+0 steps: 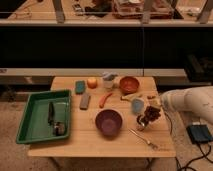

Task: Place grapes in metal cup

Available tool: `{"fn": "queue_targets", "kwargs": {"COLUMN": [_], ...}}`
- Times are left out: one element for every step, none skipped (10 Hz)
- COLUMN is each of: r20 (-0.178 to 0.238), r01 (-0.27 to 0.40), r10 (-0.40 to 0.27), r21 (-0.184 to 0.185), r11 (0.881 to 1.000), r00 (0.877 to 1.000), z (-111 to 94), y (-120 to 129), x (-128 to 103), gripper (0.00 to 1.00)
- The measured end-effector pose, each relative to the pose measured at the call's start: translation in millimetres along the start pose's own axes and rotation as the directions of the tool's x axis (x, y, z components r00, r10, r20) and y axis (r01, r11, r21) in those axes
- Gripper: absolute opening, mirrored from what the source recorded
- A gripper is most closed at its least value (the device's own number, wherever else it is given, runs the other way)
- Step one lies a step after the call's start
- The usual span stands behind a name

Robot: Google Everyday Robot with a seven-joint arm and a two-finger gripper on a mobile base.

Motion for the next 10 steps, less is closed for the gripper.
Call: {"fn": "queue_targets", "kwargs": {"r20": [0.002,0.001,0.001,0.001,0.001,0.003,0.005,0.005,0.006,0.006], "r01": [-0.002,0.001,0.003,0.005,0.009,0.021,0.027,0.033,0.037,0.039], "r10": [0.002,-0.001,-0.003,-0.005,-0.009,-0.021,-0.027,-0.033,-0.038,-0.039], "r21": [0.005,0.011,0.014,0.017,0.020,0.026,0.030,0.035,0.041,0.045], "r11": [1.000,1.000,1.000,1.000,1.000,0.999,0.999,0.999,0.998,0.998], "r00": [1.000,1.000,1.000,1.000,1.000,1.000,1.000,0.999,0.999,0.999], "z": [1,1,2,3,4,6,8,10,12,14], "y": [0,-1,-2,-4,-6,-10,-13,-15,-17,-19], "x": [-3,-4,-4,-4,-4,-3,-3,-3,-3,-4], "gripper": [0.00,0.00,0.00,0.00,0.00,0.00,0.00,0.00,0.00,0.00]}}
